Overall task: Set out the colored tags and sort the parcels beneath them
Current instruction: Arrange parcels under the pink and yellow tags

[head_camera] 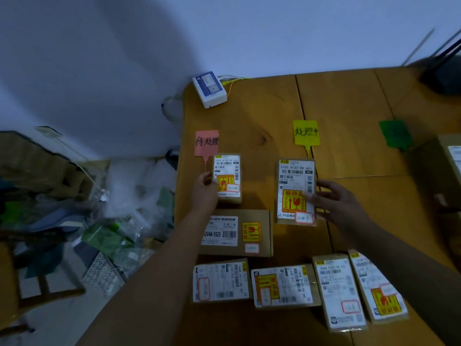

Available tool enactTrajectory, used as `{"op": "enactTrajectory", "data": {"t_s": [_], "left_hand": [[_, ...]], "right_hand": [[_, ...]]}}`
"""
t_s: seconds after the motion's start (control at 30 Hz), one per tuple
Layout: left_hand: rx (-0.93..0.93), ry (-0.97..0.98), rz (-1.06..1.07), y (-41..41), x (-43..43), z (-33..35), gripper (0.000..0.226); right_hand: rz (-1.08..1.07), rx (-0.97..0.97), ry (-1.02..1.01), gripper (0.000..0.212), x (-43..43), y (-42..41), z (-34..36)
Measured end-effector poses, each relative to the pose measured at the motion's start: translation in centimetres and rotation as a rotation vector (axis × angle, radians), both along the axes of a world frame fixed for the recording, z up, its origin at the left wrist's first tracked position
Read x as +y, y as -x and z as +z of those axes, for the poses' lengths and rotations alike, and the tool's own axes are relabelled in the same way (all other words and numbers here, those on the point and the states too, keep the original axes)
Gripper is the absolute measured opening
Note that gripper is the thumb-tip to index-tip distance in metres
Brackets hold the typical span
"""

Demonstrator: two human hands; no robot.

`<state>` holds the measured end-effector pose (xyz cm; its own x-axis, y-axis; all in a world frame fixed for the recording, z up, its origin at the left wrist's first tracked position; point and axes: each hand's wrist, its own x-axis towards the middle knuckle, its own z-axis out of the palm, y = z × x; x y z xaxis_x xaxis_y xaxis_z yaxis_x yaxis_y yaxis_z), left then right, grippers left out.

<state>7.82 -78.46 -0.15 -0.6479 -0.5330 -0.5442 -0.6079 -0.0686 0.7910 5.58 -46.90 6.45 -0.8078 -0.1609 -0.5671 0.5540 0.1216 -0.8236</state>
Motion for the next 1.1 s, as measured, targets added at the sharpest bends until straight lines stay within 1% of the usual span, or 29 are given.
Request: {"op": "enactTrajectory", "data": {"t_s": [0.07,0.17,0.27,0.4,0.47,0.53,0.6,0.63,0.7,0.77,0.8,0.83,0.93,1.1], "left_hand": [[-0.01,0.001,0.016,-0.1,-0.3,0.0,0.037],[-0.032,0.095,-0.013,-0.3,-0.4,0.1,0.036],[-0.054,0.166,-0.013,-0.5,0.0,0.5,0.038],[-0.08,0.346,0.03,-0.6,1.2,2.7,0.051],[-0.103,0.46,0.083,-0.2,2.4,4.1,0.051],[-0.063,0.494,0.108,0.4,4.6,5.7,0.048],[0.064,0.365,0.061,1.3,8.2,7.3,0.039],[0.112,0.277,-0.013,1.7,10.4,8.1,0.036],[0.145,0.06,-0.174,2.2,14.8,9.4,0.035],[0.132,-0.161,-0.213,2.4,19.0,10.2,0.041],[0.139,-0.223,-0.199,2.5,20.8,10.3,0.043],[0.157,-0.251,-0.181,2.5,22.4,10.4,0.044],[0.197,-0.252,-0.123,2.7,26.0,10.1,0.043],[0.152,-0.261,-0.05,3.3,30.0,8.2,0.041]], "right_hand": [[0.006,0.002,0.001,0.076,0.2,0.2,0.2],[0.005,0.005,0.006,0.077,0.2,0.4,0.8],[-0.016,-0.002,0.0,0.066,0.6,0.9,1.2],[-0.016,0.016,0.008,0.057,1.5,1.8,2.2],[-0.022,0.026,0.024,0.055,2.2,2.5,2.9],[-0.006,0.037,0.037,0.054,3.1,3.3,3.5],[0.019,0.047,0.059,0.054,4.3,4.2,4.0],[0.028,0.05,0.071,0.055,5.0,4.7,4.2],[0.044,0.055,0.092,0.054,6.5,5.5,4.4],[0.058,0.06,0.107,0.051,8.0,6.1,4.3],[0.063,0.062,0.109,0.049,8.9,6.4,4.1],[0.064,0.062,0.11,0.047,9.9,6.7,3.9],[0.067,0.056,0.095,0.047,12.5,7.6,3.1],[0.129,0.042,0.036,0.056,16.0,8.3,1.2]]}}
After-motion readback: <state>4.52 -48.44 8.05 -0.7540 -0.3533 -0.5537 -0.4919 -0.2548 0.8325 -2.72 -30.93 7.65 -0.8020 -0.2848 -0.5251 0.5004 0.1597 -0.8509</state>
